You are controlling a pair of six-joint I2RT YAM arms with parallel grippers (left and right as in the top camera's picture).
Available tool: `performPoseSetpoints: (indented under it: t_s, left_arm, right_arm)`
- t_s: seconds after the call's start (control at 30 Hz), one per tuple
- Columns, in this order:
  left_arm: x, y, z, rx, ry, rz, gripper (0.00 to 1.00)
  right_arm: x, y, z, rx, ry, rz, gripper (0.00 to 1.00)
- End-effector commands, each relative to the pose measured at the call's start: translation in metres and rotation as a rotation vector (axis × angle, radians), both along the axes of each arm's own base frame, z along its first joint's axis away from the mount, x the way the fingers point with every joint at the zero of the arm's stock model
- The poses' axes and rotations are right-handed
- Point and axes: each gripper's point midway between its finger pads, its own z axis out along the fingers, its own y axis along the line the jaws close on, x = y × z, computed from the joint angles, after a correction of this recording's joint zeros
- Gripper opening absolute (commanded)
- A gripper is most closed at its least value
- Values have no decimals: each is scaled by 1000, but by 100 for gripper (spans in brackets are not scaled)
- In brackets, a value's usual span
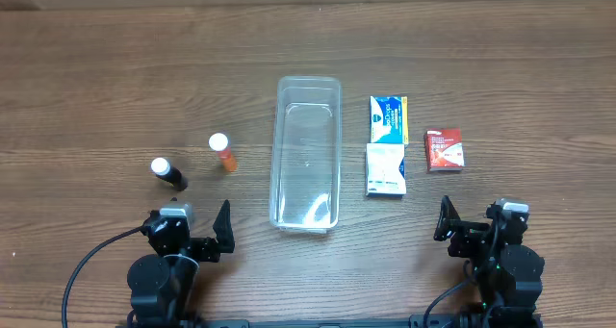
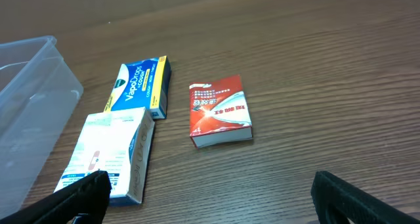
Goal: Pack container
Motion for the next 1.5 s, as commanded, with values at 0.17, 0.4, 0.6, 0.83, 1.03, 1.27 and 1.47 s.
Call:
performPoseSetpoints:
  t_s: [0.17, 0.4, 0.6, 0.83, 1.03, 1.27, 1.47]
  left_arm:
    - [0, 0, 1, -11, -8, 2, 100]
    - [0, 0, 1, -11, -8, 2, 100]
    - [0, 0, 1, -11, -8, 2, 100]
    - [0, 0, 1, -11, -8, 2, 100]
    - [0, 0, 1, -11, -8, 2, 100]
    - [0, 0, 1, -11, -8, 2, 100]
    - [0, 0, 1, -11, -8, 2, 100]
  right_arm:
    - [1, 1, -3, -2, -2, 9, 100]
    - [1, 1, -3, -2, -2, 9, 100]
    - [1, 1, -3, -2, -2, 9, 100]
    - [9, 12, 21, 53, -108, 54, 100]
    - [6, 56, 89, 216, -313, 288, 100]
    - [7, 53, 163, 240, -303, 266, 100]
    - [51, 49, 184, 224, 97, 222, 100]
